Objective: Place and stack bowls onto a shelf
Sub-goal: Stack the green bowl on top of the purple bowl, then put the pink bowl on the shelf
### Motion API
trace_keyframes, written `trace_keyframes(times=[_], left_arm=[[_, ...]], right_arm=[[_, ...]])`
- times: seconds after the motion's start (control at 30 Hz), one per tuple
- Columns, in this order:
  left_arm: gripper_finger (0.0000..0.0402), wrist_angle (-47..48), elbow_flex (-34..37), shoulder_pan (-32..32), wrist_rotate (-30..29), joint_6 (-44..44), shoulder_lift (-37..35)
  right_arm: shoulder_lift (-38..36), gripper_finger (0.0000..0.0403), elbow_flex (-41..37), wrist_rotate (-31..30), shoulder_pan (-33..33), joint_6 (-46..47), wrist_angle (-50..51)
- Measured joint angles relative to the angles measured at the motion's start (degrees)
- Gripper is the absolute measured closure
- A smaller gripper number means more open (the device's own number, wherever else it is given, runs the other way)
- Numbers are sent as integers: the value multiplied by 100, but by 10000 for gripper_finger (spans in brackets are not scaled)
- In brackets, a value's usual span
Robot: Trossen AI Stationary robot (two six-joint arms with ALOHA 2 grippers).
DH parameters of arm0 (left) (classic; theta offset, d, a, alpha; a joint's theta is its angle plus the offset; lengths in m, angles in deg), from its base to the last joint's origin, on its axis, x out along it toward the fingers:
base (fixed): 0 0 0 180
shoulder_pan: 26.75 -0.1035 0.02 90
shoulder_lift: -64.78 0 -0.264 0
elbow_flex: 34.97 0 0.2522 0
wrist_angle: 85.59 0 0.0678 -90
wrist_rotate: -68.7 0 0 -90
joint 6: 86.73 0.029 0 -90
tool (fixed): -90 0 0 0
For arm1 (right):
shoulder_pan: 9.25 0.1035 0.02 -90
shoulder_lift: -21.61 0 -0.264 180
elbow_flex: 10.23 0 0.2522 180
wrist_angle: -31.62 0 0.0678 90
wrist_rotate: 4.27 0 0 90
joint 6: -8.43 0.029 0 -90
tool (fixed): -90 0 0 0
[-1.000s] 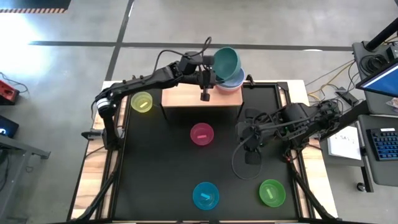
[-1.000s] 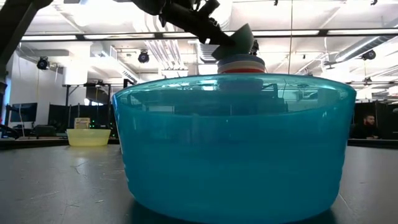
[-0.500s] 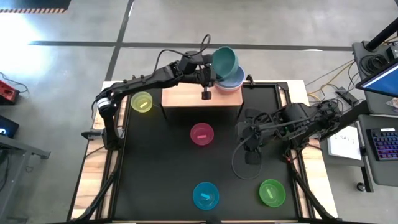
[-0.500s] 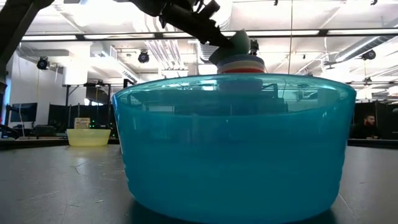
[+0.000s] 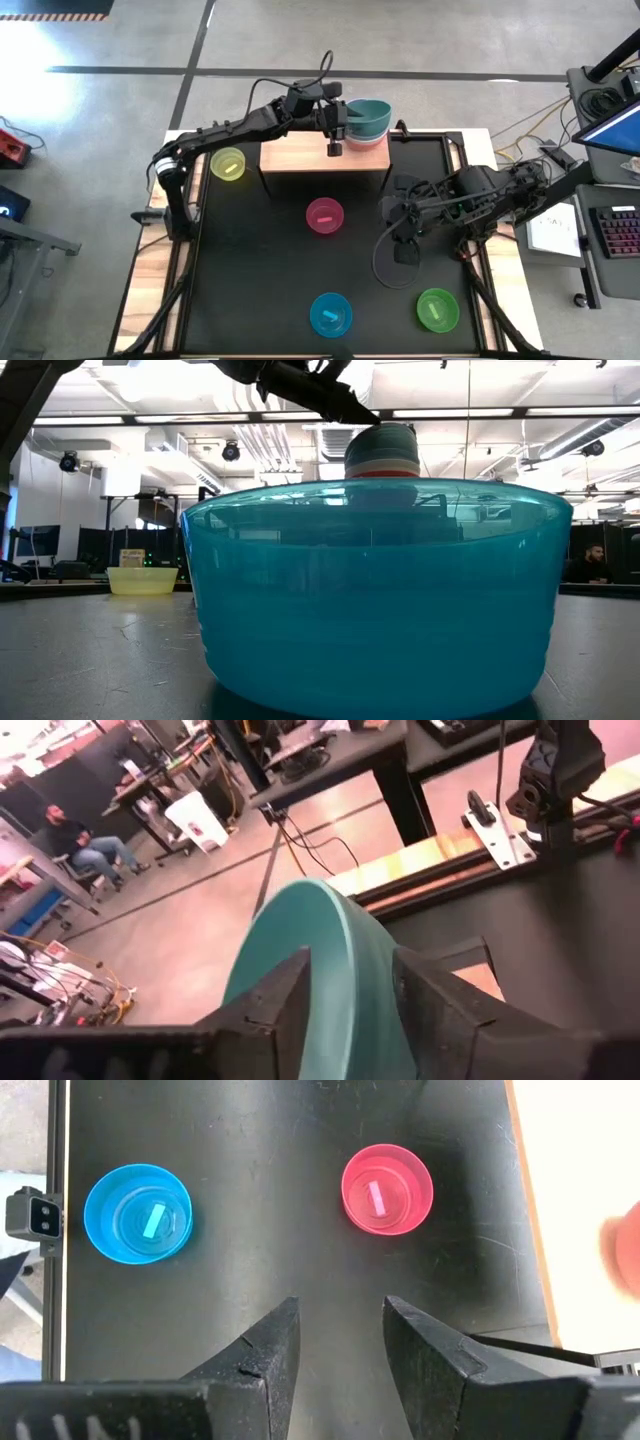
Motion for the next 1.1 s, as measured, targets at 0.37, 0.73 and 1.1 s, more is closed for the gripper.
trace_keyframes(times=[0.37, 0.73, 1.1], left_arm=[[260, 1321, 0, 110, 357, -132, -662], [260, 4631, 53, 1003, 871, -1044, -659], [260, 4421, 902, 1729, 861, -934, -397]], right_arm=[[0, 266, -29, 0, 0, -11, -4], [0, 273, -406, 0, 0, 48, -2], [-26, 275, -770, 1, 55, 446, -4]])
